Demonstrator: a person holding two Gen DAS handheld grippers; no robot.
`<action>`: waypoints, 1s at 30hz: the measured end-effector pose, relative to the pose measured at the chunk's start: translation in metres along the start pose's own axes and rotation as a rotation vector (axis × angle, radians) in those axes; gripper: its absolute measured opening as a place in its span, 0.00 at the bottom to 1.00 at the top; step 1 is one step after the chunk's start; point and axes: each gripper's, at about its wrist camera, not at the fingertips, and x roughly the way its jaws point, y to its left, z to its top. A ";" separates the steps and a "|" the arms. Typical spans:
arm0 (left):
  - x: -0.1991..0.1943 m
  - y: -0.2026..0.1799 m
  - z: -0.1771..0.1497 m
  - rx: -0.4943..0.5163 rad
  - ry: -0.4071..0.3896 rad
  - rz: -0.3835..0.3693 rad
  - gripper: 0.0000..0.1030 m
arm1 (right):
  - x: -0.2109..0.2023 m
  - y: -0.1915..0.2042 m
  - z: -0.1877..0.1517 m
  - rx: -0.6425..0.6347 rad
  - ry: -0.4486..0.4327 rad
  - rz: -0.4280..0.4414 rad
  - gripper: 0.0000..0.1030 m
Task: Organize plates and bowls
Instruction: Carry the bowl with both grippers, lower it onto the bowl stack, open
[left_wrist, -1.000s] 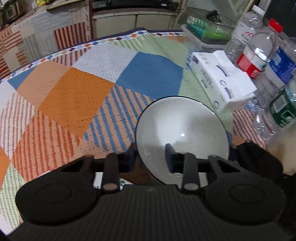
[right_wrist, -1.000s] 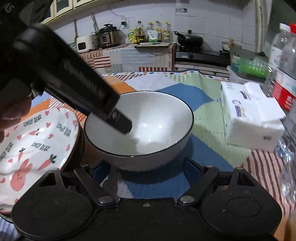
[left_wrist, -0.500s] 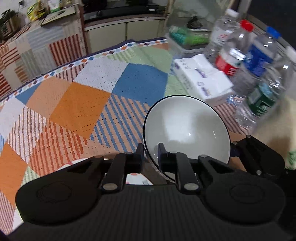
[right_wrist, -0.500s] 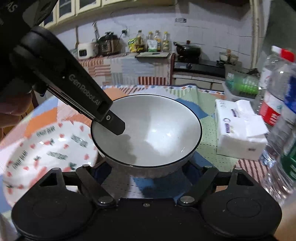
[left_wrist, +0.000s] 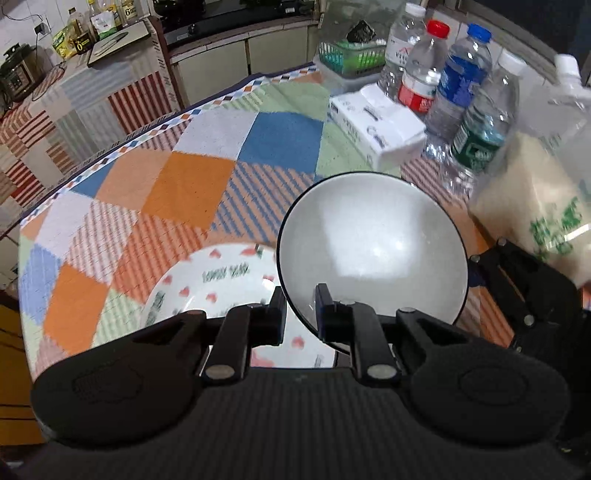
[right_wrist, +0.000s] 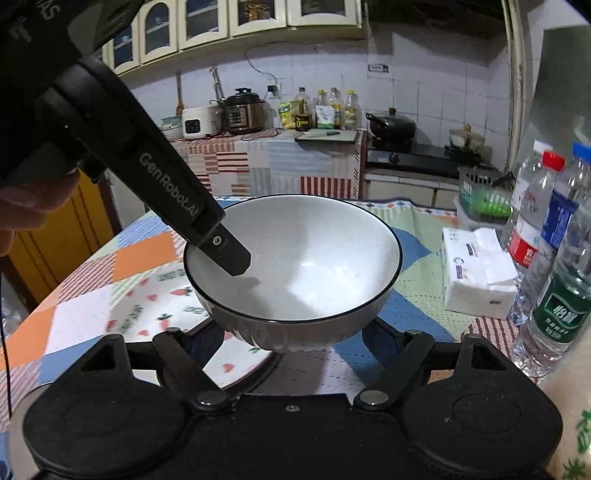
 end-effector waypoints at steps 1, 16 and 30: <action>-0.007 -0.001 -0.004 0.008 -0.007 0.005 0.14 | -0.006 0.005 -0.001 -0.005 -0.010 0.006 0.83; -0.087 -0.007 -0.070 0.025 -0.029 0.022 0.14 | -0.076 0.059 -0.004 -0.106 -0.074 0.084 0.80; -0.103 -0.009 -0.121 -0.011 0.026 -0.001 0.14 | -0.099 0.084 -0.027 -0.155 -0.022 0.141 0.79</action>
